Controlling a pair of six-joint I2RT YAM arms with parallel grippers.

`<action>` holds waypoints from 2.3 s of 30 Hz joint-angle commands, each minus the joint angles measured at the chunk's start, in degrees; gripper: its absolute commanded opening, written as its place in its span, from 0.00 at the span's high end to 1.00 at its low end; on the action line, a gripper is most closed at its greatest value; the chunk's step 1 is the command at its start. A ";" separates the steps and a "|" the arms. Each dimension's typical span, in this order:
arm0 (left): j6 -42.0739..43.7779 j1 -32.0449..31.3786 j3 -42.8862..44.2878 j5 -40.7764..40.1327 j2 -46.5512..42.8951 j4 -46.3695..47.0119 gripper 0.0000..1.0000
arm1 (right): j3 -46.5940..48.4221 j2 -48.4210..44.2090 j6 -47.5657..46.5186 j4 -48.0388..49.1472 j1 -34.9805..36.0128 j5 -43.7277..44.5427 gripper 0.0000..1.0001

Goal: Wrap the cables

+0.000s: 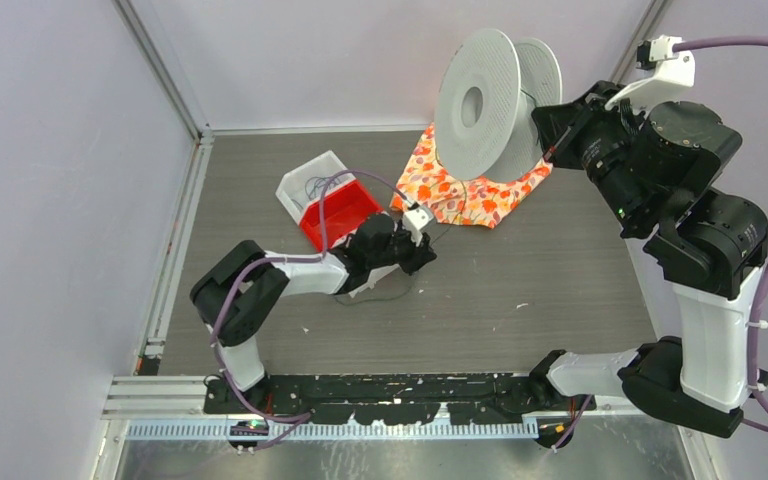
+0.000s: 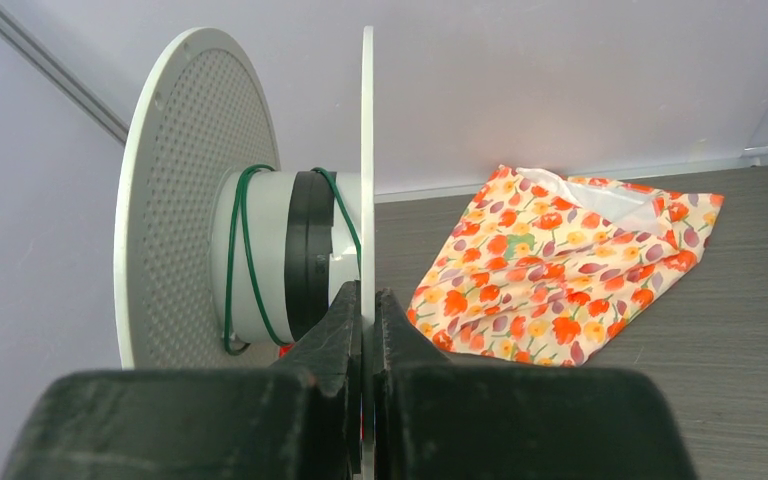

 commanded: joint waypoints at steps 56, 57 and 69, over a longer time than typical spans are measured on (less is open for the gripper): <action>-38.63 23.26 68.43 41.99 0.48 -31.82 1.00 | -27.03 -3.74 3.36 -13.21 0.92 -19.34 1.00; -38.62 23.85 67.87 41.71 0.85 -31.88 1.00 | -25.95 -4.39 3.15 -14.03 0.97 -20.02 1.00; -37.44 24.33 45.57 40.88 -2.40 -30.04 1.00 | -7.13 -7.43 3.55 -6.59 0.95 -7.57 1.00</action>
